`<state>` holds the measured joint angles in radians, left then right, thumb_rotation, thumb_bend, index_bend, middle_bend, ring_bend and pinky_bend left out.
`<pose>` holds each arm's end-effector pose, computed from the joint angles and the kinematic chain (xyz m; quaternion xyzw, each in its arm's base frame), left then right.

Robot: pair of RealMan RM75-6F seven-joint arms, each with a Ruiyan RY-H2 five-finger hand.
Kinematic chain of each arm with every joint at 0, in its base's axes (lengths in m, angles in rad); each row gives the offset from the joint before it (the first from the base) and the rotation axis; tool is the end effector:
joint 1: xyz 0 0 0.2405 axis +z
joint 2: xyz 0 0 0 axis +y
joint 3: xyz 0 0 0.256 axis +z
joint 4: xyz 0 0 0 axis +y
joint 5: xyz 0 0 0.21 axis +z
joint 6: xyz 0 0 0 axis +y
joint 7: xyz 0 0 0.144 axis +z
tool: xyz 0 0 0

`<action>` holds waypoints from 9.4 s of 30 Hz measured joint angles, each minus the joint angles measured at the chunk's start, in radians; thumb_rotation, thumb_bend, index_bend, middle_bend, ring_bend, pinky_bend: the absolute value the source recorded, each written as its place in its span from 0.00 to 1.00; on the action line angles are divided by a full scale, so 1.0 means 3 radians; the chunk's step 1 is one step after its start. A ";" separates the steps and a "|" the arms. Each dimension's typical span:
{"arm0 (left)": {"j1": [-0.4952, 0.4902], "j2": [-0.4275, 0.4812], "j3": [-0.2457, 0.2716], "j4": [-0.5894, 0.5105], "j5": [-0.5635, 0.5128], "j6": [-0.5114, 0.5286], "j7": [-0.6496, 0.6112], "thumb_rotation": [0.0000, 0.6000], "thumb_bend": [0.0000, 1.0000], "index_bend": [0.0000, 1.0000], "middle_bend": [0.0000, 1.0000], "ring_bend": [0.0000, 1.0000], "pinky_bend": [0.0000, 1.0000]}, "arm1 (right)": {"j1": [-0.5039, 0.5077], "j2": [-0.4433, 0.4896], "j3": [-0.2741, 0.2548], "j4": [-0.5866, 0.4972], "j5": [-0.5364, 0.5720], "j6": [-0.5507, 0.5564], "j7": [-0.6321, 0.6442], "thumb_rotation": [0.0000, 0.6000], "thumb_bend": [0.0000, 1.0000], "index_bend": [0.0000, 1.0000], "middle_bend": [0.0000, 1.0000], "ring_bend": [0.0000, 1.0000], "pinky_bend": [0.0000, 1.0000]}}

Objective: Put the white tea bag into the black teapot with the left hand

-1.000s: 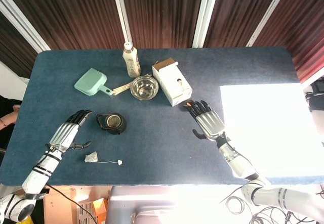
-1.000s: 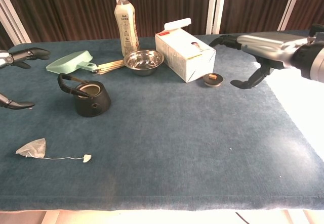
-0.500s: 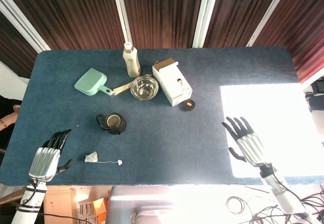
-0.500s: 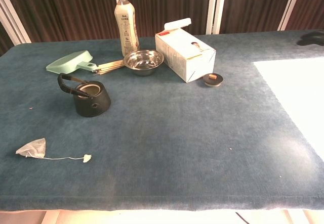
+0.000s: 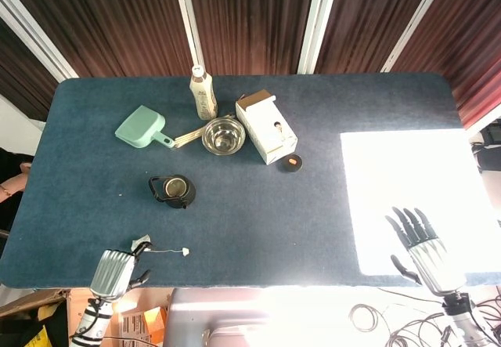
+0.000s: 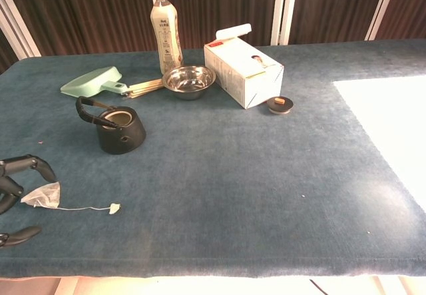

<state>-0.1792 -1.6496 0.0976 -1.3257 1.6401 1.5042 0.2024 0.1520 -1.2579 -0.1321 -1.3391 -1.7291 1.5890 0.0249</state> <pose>-0.2545 0.1697 -0.0108 -0.6789 -0.3547 -0.4270 0.4806 -0.3157 -0.1634 0.1141 0.7081 -0.3056 0.3932 0.5006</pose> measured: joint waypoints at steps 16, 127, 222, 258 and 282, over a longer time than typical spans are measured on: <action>-0.0325 -0.0368 -0.0252 0.0340 -0.0036 -0.0395 -0.0501 1.00 0.32 0.50 0.97 1.00 1.00 | -0.0014 0.0159 0.0101 -0.0149 0.0137 -0.0192 0.0086 1.00 0.30 0.00 0.00 0.00 0.00; -0.1110 0.0479 -0.1517 -0.0553 -0.0857 -0.0326 0.0060 1.00 0.53 0.68 0.99 1.00 1.00 | -0.0123 0.0445 0.0431 -0.0423 0.0576 -0.0610 0.0096 1.00 0.30 0.00 0.00 0.00 0.00; -0.1427 0.0032 -0.0750 -0.0165 -0.0730 -0.0959 -0.0310 1.00 0.03 0.31 0.97 1.00 1.00 | -0.0120 0.0509 0.0425 -0.0436 0.0586 -0.0684 0.0177 1.00 0.30 0.00 0.00 0.00 0.00; -0.1636 0.0387 -0.0834 -0.0428 -0.2019 -0.1693 0.1125 0.55 0.70 0.34 1.00 1.00 1.00 | -0.0111 0.0551 0.0382 -0.0445 0.0536 -0.0705 0.0257 1.00 0.30 0.00 0.00 0.00 0.00; -0.1708 0.0461 -0.0749 -0.0570 -0.1891 -0.1469 0.1260 0.62 0.55 0.33 1.00 1.00 1.00 | -0.0114 0.0556 0.0369 -0.0432 0.0523 -0.0701 0.0280 1.00 0.30 0.00 0.00 0.00 0.00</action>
<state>-0.6917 -1.5114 -0.1272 -1.4967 1.0728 1.0635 0.5803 0.1178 -1.0912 -0.0212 -1.4687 -1.5721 1.3787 0.1088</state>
